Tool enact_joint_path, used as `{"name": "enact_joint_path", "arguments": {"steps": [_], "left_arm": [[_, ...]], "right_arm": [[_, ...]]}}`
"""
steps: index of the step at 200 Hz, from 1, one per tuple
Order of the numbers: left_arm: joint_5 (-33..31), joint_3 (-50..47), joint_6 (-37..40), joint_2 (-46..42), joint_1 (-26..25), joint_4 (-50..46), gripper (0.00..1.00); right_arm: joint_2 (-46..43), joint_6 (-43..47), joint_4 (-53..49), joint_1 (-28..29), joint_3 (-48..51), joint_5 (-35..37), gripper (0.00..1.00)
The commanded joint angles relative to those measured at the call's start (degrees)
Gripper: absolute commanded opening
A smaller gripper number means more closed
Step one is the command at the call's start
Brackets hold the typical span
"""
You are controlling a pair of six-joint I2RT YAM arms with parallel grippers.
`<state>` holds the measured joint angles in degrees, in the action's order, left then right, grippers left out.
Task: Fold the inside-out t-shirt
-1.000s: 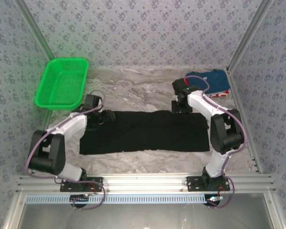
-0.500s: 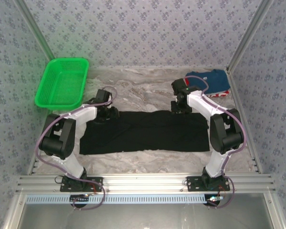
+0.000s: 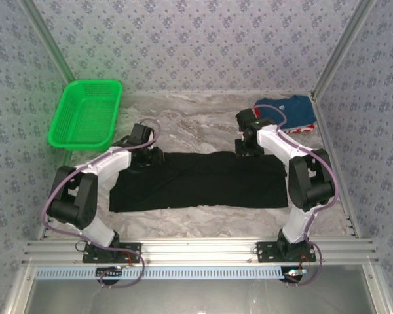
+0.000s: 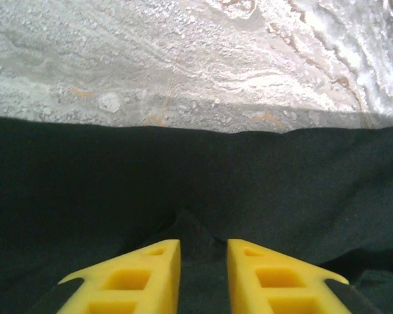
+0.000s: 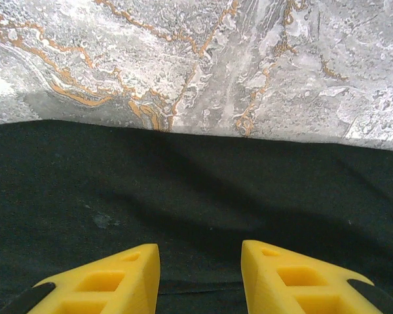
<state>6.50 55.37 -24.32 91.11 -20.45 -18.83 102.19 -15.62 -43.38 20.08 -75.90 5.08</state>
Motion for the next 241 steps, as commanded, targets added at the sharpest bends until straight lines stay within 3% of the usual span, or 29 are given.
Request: {"name": "enact_joint_path", "arguments": {"steps": [1, 34, 66, 125, 183, 241], "left_arm": [[-2.36, 0.09, 1.16, 1.03, -0.47, -1.29, 0.37], [-1.88, 1.18, 1.37, 4.01, -0.99, -1.41, 0.4], [-1.8, 0.93, 0.93, 3.04, -1.7, -1.81, 0.22], [-1.87, -1.0, 0.78, -3.76, -2.12, -3.53, 0.03], [0.27, -7.21, -2.74, -15.46, -8.2, -8.85, 0.04], [4.32, -17.35, -14.51, -25.77, -18.05, -5.26, 0.06]], "right_arm": [[-1.6, 0.59, -0.7, 0.13, 0.75, -0.54, 0.4], [-2.14, 0.59, -0.78, 0.14, 1.16, -0.24, 0.4], [-1.99, 0.51, -0.74, -0.03, 1.37, -0.33, 0.4], [-1.89, 0.6, -0.74, 0.0, 1.21, -0.43, 0.4], [-2.47, 1.58, -1.27, -0.64, 1.19, 0.32, 0.4], [-2.86, 1.91, -1.19, -0.77, 1.34, 0.51, 0.4]]}}
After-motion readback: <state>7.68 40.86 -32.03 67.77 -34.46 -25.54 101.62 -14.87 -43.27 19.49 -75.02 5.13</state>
